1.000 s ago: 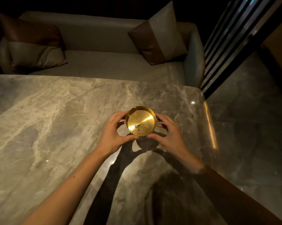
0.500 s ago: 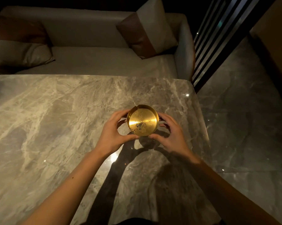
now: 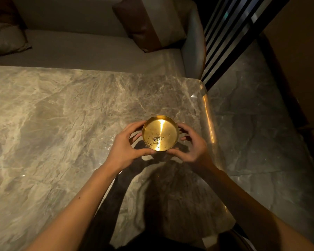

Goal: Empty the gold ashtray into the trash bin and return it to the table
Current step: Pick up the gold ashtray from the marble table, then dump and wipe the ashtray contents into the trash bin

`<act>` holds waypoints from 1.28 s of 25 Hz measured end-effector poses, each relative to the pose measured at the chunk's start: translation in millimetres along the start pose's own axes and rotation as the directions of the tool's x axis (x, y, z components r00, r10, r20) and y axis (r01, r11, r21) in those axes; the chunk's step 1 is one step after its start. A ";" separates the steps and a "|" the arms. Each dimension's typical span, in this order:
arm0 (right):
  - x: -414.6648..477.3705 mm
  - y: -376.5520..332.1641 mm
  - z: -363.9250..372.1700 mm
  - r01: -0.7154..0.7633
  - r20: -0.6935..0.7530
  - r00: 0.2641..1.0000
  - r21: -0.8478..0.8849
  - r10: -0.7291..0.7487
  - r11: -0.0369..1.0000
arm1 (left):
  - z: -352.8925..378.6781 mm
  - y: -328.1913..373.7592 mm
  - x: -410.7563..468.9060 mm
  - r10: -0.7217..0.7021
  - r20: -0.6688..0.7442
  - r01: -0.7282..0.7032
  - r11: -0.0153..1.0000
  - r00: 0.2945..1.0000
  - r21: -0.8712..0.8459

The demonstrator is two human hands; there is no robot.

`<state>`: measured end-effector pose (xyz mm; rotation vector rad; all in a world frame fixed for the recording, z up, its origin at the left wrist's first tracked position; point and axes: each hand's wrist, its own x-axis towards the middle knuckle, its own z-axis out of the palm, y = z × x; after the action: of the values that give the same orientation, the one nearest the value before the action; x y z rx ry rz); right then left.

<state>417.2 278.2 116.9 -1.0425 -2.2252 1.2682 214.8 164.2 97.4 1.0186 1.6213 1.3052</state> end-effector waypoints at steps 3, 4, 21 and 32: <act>-4.6 10.2 -22.0 -0.033 0.033 0.999 -0.001 0.033 0.999 | 22.8 2.3 6.5 -0.033 0.023 0.034 0.998 0.999 -0.051; -5.1 16.1 -32.1 -0.037 0.059 0.998 0.004 0.036 0.999 | 32.8 4.3 9.5 -0.045 0.031 0.047 0.997 0.998 -0.061; -41.6 208.9 -259.7 -0.170 0.164 0.978 0.244 0.132 0.955 | 324.9 47.9 57.1 -0.253 -0.018 0.250 0.963 0.967 -0.099; -69.1 257.5 -258.5 -0.422 0.124 0.906 0.346 0.405 0.838 | 368.9 -2.8 75.4 -0.412 0.142 0.434 0.877 0.900 -0.208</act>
<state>732.6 456.7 35.9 -1.3935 -1.7352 1.8207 530.6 359.0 33.3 0.5295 1.4714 1.0960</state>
